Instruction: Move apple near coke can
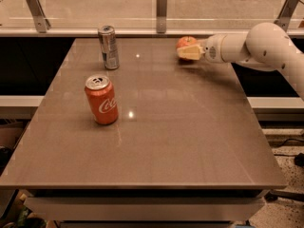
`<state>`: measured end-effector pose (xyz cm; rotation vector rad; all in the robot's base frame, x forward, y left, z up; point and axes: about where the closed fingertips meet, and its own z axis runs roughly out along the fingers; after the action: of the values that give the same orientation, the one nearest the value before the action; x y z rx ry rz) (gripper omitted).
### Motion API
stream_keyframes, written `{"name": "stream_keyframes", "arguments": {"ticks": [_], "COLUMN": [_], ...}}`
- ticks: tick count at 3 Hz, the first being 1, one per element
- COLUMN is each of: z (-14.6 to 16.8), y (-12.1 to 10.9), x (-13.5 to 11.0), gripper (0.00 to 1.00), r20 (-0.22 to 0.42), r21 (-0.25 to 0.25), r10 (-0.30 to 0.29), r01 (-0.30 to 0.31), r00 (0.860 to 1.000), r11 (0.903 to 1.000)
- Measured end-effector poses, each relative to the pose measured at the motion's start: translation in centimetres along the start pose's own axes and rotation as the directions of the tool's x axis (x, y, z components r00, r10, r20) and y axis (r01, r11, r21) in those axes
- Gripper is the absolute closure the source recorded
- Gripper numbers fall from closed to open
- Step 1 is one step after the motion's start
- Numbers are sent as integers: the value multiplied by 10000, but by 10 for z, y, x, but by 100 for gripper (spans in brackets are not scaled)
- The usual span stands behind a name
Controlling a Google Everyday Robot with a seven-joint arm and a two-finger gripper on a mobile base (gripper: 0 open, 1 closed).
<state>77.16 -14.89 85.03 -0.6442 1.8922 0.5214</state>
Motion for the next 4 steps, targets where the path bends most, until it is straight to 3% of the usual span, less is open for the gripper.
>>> {"name": "stream_keyframes", "arguments": {"ticks": [2,4], "z": [-36,-87], "y": [19,56], "x": [-14,-2], "gripper": [100,100], "r20": [-262,-256], "r21": [-762,-714], "r10": [-237,-262], "r01": [216,243], "r00": [9994,9993], "r11": [9969,9972]}}
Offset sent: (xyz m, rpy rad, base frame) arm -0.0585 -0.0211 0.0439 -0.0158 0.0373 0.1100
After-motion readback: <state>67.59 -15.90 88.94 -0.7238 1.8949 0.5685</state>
